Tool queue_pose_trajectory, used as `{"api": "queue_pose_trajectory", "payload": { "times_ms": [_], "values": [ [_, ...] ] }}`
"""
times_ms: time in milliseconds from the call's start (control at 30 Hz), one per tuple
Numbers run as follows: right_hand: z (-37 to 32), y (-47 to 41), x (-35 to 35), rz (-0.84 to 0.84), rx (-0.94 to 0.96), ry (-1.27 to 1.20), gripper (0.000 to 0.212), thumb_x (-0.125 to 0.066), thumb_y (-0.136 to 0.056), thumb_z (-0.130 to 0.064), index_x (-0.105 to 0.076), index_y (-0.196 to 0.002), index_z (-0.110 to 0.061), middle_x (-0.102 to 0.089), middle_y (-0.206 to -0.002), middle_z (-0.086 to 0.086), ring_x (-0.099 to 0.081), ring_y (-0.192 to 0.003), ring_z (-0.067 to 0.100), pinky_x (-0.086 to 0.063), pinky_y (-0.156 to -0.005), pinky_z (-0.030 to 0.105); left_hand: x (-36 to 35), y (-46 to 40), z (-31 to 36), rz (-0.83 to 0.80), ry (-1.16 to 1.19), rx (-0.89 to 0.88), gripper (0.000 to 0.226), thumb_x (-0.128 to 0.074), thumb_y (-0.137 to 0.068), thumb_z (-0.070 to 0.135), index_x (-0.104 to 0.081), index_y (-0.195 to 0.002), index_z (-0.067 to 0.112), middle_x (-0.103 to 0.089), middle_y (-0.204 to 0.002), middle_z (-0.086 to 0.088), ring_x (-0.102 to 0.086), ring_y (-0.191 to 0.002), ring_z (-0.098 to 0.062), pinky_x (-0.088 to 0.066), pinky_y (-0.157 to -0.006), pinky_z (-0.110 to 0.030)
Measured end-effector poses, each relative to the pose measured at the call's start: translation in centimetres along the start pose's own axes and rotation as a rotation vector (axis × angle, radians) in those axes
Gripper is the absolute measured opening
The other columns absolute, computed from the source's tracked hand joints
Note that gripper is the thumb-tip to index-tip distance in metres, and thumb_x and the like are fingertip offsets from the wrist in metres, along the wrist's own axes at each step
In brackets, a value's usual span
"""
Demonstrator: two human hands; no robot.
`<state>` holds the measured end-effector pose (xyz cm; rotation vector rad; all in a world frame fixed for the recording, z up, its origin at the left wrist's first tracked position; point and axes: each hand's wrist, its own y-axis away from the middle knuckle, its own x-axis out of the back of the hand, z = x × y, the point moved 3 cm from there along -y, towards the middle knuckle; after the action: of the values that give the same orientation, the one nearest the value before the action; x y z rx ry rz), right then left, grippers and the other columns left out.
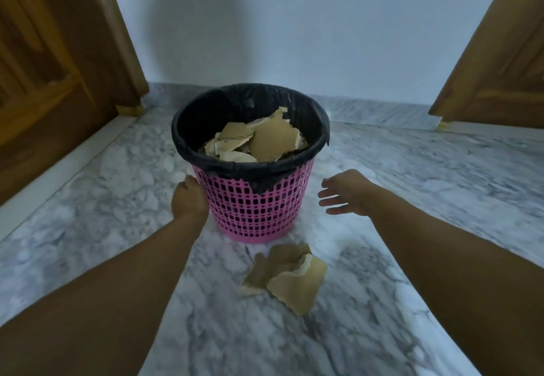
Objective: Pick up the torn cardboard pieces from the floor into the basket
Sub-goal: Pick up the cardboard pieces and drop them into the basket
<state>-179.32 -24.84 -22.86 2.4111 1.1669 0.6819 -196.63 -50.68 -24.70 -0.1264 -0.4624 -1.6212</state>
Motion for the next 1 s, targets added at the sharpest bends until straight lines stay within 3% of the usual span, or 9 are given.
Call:
{"api": "queue_pose_trajectory", "payload": {
  "times_ms": [67,133,233,300,433,533,767,900,1000],
  "values": [
    [1.8,-0.2,-0.8,-0.025,-0.023,0.098,0.032,-0.063,-0.094,-0.015,-0.059,-0.117,0.007,-0.067,-0.108,0.021,-0.069,-0.086,0.033,-0.059,-0.075,0.044,-1.0,1.0,-1.6,-0.106,-0.198,-0.032,0.035,-0.035,-0.101,0.018,-0.045,-0.067,0.016,-0.051,-0.085,-0.005,-0.054,-0.112,-0.037,-0.043,-0.092,-0.039],
    [3.5,-0.4,-1.8,-0.045,-0.036,0.224,0.032,-0.068,-0.091,-0.015,-0.062,-0.114,0.007,-0.068,-0.108,0.02,-0.069,-0.088,0.032,-0.059,-0.076,0.043,-2.2,2.5,-3.1,-0.265,-0.411,-0.074,0.034,-0.044,-0.095,0.017,-0.04,-0.062,0.018,-0.046,-0.071,-0.002,-0.057,-0.093,-0.034,-0.042,-0.075,-0.035],
    [6.8,-0.9,-3.5,-0.093,-0.056,0.469,0.032,-0.071,-0.088,-0.015,-0.065,-0.113,0.004,-0.07,-0.11,0.019,-0.07,-0.098,0.031,-0.06,-0.08,0.044,-4.5,4.0,-7.0,-0.518,-0.632,-0.131,0.004,-0.056,-0.088,0.016,-0.059,-0.085,0.017,-0.058,-0.096,-0.008,-0.058,-0.106,-0.031,-0.038,-0.076,-0.025],
    [8.9,-1.1,-4.5,-0.113,-0.056,0.658,0.038,-0.074,-0.086,-0.017,-0.064,-0.117,0.001,-0.067,-0.114,0.019,-0.068,-0.103,0.033,-0.059,-0.083,0.045,-5.6,4.4,-9.7,-0.572,-0.694,-0.127,0.03,-0.063,-0.087,0.021,-0.055,-0.115,0.014,-0.052,-0.117,-0.008,-0.052,-0.111,-0.024,-0.037,-0.083,-0.022],
    [12.8,-2.2,-5.9,-0.102,0.016,0.941,0.065,-0.081,-0.077,-0.034,-0.056,-0.128,-0.002,-0.057,-0.128,0.016,-0.057,-0.114,0.031,-0.052,-0.091,0.04,-8.7,4.9,-13.4,-0.585,-0.836,-0.209,0.048,-0.055,-0.089,0.044,-0.051,-0.121,0.008,-0.052,-0.125,-0.008,-0.051,-0.113,-0.028,-0.045,-0.098,-0.036],
    [15.3,-3.3,-6.9,-0.071,0.07,1.034,0.089,-0.086,-0.067,-0.044,-0.043,-0.138,-0.011,-0.05,-0.134,0.012,-0.051,-0.12,0.03,-0.047,-0.097,0.041,-10.6,5.4,-14.7,-0.628,-1.12,-0.354,0.049,-0.052,-0.088,0.037,-0.048,-0.128,0.009,-0.044,-0.131,-0.013,-0.042,-0.118,-0.036,-0.037,-0.099,-0.04],
    [17.7,-4.1,-6.0,-0.052,0.036,1.02,0.091,-0.09,-0.055,-0.049,-0.044,-0.126,-0.016,-0.052,-0.123,0.01,-0.051,-0.106,0.027,-0.043,-0.085,0.035,-10.9,5.6,-14.6,-0.477,-0.8,-0.199,0.05,-0.053,-0.093,0.033,-0.043,-0.128,-0.002,-0.053,-0.129,-0.015,-0.052,-0.119,-0.031,-0.043,-0.096,-0.035],
    [17.2,-4.0,-3.8,-0.126,0.029,1.115,0.074,-0.084,-0.07,-0.039,-0.045,-0.127,-0.012,-0.055,-0.129,0.01,-0.053,-0.116,0.029,-0.039,-0.082,0.031,-10.7,5.5,-13.2,-0.638,-0.619,-0.174,0.031,-0.065,-0.08,0.04,-0.062,-0.093,0.012,-0.063,-0.102,-0.005,-0.061,-0.1,-0.022,-0.048,-0.088,-0.032],
    [17.4,-3.9,-2.5,-0.138,0.014,1.211,0.073,-0.082,-0.07,-0.041,-0.042,-0.125,-0.014,-0.054,-0.126,0.01,-0.054,-0.109,0.029,-0.046,-0.084,0.036,-12.8,3.8,-14.5,-0.697,-0.645,-0.214,0.048,-0.059,-0.068,0.036,-0.062,-0.107,0.008,-0.064,-0.114,-0.012,-0.06,-0.108,-0.029,-0.052,-0.092,-0.044]
  ]
}}
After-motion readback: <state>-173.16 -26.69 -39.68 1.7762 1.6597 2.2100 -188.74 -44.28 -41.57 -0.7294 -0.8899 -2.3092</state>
